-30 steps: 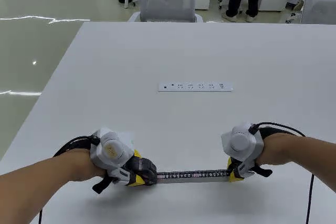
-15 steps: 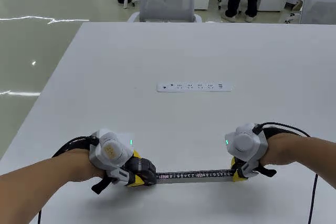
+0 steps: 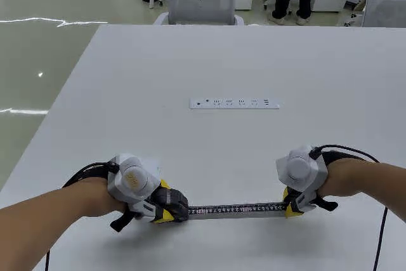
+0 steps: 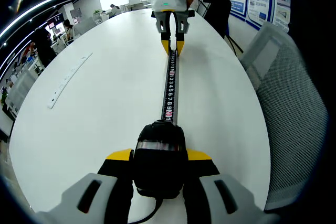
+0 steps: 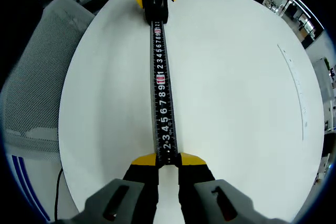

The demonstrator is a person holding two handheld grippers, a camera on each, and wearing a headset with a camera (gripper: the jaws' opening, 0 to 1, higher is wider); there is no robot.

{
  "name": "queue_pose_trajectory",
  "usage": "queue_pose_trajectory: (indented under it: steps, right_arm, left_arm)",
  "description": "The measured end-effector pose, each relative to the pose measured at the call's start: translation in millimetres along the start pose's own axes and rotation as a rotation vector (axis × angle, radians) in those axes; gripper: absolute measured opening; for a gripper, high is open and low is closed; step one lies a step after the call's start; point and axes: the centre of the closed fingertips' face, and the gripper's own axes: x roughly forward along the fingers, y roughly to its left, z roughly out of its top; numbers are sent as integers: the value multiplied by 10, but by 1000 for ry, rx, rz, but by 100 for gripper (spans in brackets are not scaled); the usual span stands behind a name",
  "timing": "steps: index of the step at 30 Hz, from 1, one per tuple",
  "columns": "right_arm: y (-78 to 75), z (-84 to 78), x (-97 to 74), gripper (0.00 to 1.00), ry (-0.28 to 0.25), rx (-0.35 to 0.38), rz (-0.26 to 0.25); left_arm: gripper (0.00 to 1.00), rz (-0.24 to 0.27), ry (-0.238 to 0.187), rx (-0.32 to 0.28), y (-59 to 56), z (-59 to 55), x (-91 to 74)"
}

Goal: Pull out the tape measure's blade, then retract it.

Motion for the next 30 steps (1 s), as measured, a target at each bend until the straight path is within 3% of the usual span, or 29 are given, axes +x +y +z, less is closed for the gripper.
queue_pose_trajectory:
  steps: [26, 27, 30]
  right_arm:
    - [-10, 9, 0, 16, -45, 19, -32]
    - [-11, 8, -2, 17, -45, 20, -35]
    - [-15, -11, -4, 17, -38, 20, -40]
  left_arm:
    - [33, 4, 5, -11, 18, 2, 19]
    - [34, 10, 17, -49, 25, -39, 23]
    - [35, 18, 57, -30, 24, -164, 32]
